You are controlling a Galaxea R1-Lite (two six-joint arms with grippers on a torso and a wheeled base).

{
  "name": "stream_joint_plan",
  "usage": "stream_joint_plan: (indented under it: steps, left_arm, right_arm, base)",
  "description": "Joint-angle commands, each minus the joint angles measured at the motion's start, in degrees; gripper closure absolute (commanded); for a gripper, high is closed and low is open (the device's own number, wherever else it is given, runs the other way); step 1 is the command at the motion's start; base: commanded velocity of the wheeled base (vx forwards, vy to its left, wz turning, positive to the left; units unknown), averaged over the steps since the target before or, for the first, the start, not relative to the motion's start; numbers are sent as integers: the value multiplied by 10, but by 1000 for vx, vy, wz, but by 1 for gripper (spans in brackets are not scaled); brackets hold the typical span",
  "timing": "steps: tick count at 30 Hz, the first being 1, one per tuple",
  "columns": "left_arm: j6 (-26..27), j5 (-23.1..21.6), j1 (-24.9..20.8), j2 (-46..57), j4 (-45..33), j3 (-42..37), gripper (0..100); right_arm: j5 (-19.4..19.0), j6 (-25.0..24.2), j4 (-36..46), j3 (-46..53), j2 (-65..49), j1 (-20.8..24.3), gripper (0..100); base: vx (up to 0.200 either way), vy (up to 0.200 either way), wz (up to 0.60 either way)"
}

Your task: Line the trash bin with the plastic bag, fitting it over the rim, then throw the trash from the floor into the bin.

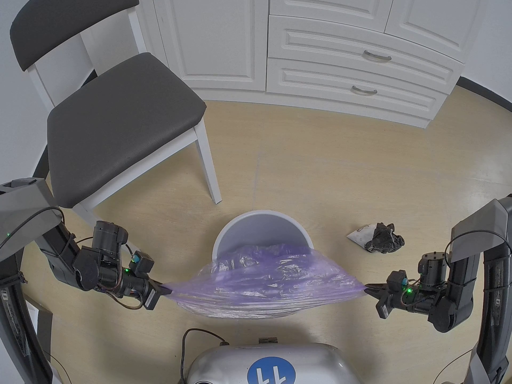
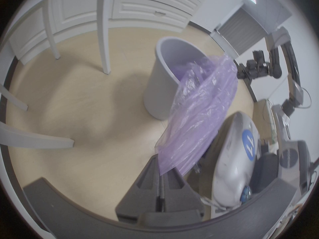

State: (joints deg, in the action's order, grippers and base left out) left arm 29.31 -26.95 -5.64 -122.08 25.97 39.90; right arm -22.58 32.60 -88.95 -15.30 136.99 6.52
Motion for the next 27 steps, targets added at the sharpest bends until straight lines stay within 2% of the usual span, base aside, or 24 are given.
stream_joint_plan:
  steps: [1,8,12,18,23,27]
  left_arm:
    - [-75,1,-8,-18,88,2,100]
    - [-195,4,-26,-23,235,-14,100]
    - [-210,16,-34,-30,263,-21,100]
    - [-211,28,-31,-58,263,-11,100]
    - [-213,31,-23,-72,262,3,100]
    - [-213,31,-17,-83,261,9,100]
  right_arm:
    - [0,-62,-10,-54,2,1,100]
    - [10,-167,-10,-99,-3,24,100]
    - [23,-205,-10,-107,-6,34,100]
    - [25,-210,-10,-119,4,27,100]
    - [48,-210,-10,-140,21,13,100]
    - [51,-210,-10,-147,36,2,100]
  base:
    - [0,0,0]
    - [0,0,0]
    - [0,0,0]
    - [0,0,0]
    - [0,0,0]
    - [0,0,0]
